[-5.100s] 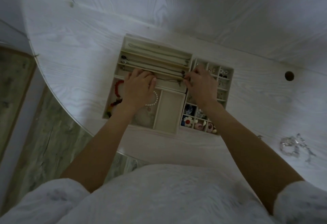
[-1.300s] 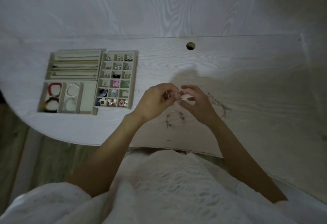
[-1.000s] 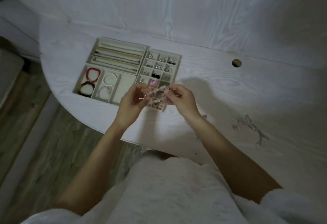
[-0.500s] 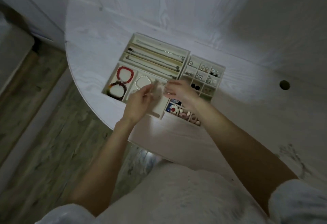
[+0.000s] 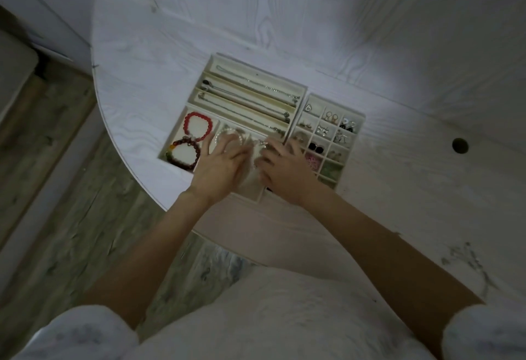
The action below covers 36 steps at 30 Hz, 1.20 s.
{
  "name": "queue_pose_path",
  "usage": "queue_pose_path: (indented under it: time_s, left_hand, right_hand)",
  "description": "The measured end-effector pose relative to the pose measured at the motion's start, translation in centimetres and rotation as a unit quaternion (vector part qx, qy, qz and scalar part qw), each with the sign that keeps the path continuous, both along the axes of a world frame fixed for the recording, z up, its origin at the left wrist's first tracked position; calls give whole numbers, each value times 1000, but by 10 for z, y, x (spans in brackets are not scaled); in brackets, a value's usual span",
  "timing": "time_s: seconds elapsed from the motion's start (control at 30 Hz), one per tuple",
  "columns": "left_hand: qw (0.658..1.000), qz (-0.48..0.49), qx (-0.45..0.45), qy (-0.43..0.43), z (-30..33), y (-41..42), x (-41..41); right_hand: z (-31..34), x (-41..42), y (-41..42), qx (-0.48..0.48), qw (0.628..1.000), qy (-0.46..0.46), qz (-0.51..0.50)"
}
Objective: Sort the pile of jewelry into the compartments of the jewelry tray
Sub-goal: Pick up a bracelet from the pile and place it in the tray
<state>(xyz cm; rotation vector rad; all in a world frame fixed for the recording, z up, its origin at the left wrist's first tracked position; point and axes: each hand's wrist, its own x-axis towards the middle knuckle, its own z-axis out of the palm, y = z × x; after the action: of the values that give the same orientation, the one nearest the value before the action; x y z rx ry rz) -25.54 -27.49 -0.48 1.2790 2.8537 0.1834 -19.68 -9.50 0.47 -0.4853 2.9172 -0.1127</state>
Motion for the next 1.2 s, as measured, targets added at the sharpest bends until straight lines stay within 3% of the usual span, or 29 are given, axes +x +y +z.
queue_pose_path:
  time_s: [0.17,0.47,0.57,0.7,0.8,0.87,0.97,1.07,1.2]
  left_hand:
    - [998,-27,-49,16,-5,3,-5]
    - [999,-12,-39,13,-14,4,-3]
    - [1000,9,6,18,-11,10,6]
    - [989,48,134,-39,-1,30,35]
    - [983,95,116,-111,-8,41,59]
    - [973,143,121,-139,-13,44,75]
    - [959,193,125,-167,-10,46,89]
    - [957,196,129,-169,-9,44,91]
    - [956,197,137,-166,-12,42,91]
  right_hand:
    - [0,7,14,17,1000,-14,1]
    - [-4,0,10,-40,998,-46,-24]
    - [1,4,15,-96,994,-47,-36]
    - [28,37,47,-165,982,25,-85]
    - [38,91,86,-192,948,24,-251]
    - [34,136,113,-177,902,11,-393]
    - [17,197,141,-136,845,-12,-517]
    - [-5,227,150,-145,810,-28,-567]
    - [-21,228,141,-192,815,-9,-547]
